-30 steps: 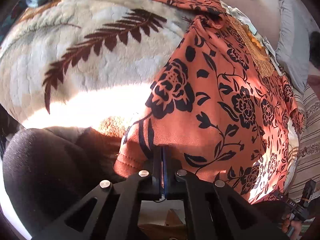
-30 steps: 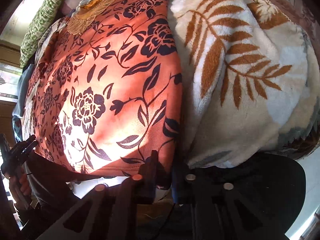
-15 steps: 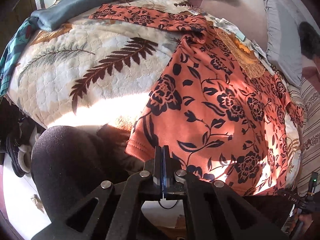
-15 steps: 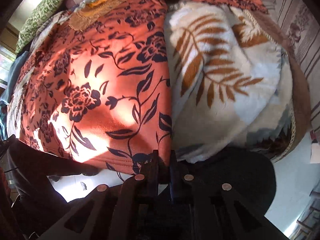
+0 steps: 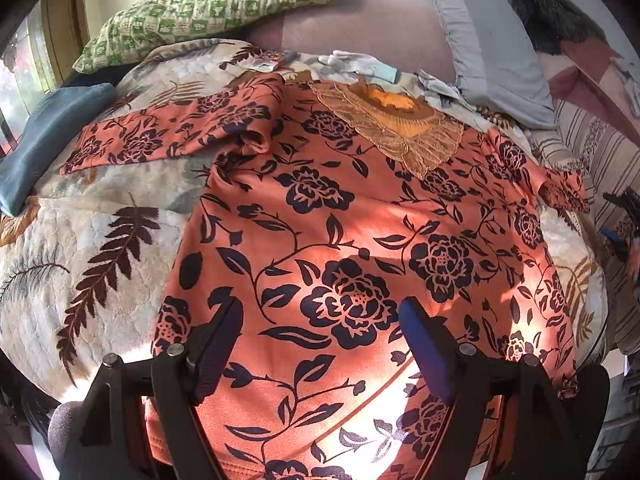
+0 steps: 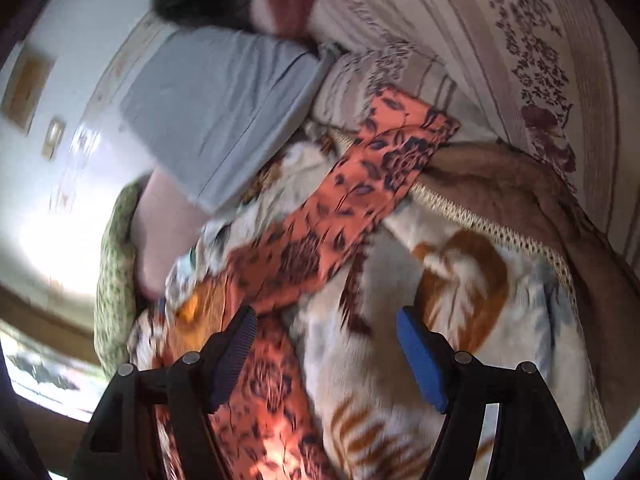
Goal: Fold small clothes
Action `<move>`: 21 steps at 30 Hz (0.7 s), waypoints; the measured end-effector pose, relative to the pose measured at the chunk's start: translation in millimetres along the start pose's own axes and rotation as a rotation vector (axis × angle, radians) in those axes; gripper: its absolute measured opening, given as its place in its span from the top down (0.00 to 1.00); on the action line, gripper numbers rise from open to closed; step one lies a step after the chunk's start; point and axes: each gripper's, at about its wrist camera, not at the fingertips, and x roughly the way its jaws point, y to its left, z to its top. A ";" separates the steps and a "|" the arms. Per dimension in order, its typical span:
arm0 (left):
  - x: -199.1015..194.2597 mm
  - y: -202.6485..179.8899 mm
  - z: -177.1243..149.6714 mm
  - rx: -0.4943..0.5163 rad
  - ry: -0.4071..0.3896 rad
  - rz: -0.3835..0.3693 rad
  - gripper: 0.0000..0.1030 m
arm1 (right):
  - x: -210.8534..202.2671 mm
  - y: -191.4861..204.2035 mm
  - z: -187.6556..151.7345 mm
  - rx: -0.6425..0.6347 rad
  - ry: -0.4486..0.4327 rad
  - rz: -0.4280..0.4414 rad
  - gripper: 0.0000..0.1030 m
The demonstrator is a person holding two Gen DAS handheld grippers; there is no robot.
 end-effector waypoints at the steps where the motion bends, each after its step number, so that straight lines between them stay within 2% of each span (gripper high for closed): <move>1: 4.8 -1.8 0.3 0.010 0.008 0.006 0.22 | 13.0 -9.6 21.2 0.047 -0.030 -0.013 0.27; 3: 12.1 -1.6 0.9 0.016 0.015 0.012 0.22 | 34.2 -29.9 55.4 0.113 -0.090 -0.068 0.27; 5: 18.7 3.3 3.6 0.004 0.021 0.022 0.22 | 57.7 -46.0 79.4 0.168 -0.101 -0.098 0.30; 7: 25.3 10.2 6.8 -0.028 0.031 0.022 0.22 | 83.2 -57.7 95.9 0.201 -0.091 -0.106 0.33; 9: 30.2 17.3 8.7 -0.063 0.037 0.016 0.22 | 99.7 -57.6 105.5 0.192 -0.099 -0.136 0.35; 10: 31.8 20.4 9.0 -0.076 0.039 0.015 0.22 | 107.5 -56.4 108.5 0.177 -0.103 -0.155 0.38; 11: 32.4 23.9 9.1 -0.085 0.039 0.013 0.22 | 115.2 -53.9 111.4 0.163 -0.096 -0.183 0.58; 13: 30.2 30.5 7.8 -0.095 0.024 0.015 0.22 | 127.8 -46.5 117.2 0.125 -0.074 -0.258 0.86; 14: 27.7 34.3 6.8 -0.099 0.010 0.015 0.22 | 128.2 -38.7 118.4 0.101 -0.088 -0.265 0.95; 16: 22.7 43.7 3.9 -0.114 -0.023 0.011 0.22 | 121.5 -3.7 115.5 -0.001 -0.127 -0.259 0.95; 19: 17.6 59.2 -0.3 -0.150 -0.045 -0.005 0.22 | 106.0 75.7 98.0 -0.171 -0.147 -0.160 0.95; 21: 13.4 68.6 -2.5 -0.182 -0.059 -0.018 0.22 | 90.2 138.2 77.1 -0.264 -0.157 -0.047 0.95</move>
